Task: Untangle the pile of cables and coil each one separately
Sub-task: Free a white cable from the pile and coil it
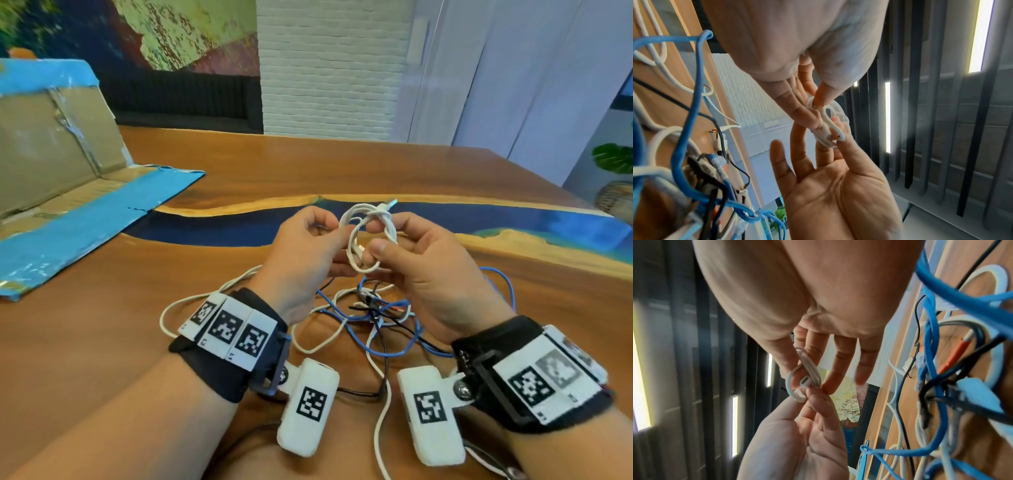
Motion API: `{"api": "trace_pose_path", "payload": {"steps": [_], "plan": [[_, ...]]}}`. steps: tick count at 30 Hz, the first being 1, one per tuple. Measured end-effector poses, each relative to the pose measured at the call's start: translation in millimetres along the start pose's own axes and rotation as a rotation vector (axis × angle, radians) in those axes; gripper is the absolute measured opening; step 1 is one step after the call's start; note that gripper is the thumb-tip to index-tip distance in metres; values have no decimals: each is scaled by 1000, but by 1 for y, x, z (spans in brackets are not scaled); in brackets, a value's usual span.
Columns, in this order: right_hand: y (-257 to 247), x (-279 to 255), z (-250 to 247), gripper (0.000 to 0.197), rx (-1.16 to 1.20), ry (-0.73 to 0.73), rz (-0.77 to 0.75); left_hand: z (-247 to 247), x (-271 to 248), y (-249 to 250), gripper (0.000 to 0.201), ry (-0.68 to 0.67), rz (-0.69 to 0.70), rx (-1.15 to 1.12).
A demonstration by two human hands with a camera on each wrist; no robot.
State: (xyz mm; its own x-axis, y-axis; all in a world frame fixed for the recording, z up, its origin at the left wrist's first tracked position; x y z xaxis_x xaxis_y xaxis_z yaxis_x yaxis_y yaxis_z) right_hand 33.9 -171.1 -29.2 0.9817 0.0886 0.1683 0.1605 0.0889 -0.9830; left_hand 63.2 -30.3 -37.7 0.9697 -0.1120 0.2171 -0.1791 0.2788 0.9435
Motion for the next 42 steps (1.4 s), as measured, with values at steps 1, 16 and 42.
{"api": "trace_pose_path", "payload": {"steps": [1,16,42], "plan": [[2,1,-3,14,18,9,13,2,-2,-2,19,-13,-25,-15],[7,3,-15,24,364,157,43,-6,1,12,12,53,117,1],[5,1,-5,35,132,16,81,-1,3,6,17,-96,40,24]]}}
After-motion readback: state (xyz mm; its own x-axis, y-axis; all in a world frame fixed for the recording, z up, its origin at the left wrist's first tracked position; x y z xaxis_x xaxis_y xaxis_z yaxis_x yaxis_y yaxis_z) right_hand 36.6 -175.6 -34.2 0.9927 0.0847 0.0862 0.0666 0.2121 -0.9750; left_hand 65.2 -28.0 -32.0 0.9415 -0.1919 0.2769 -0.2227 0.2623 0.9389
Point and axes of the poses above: each hand's wrist, its own x-axis towards the middle knuckle, its own z-axis out of the palm, y = z × x, the point moved 8 cm from there along x, towards the middle knuckle, and after that the axes turned 5 degrees about z, right-handed, at the moved point
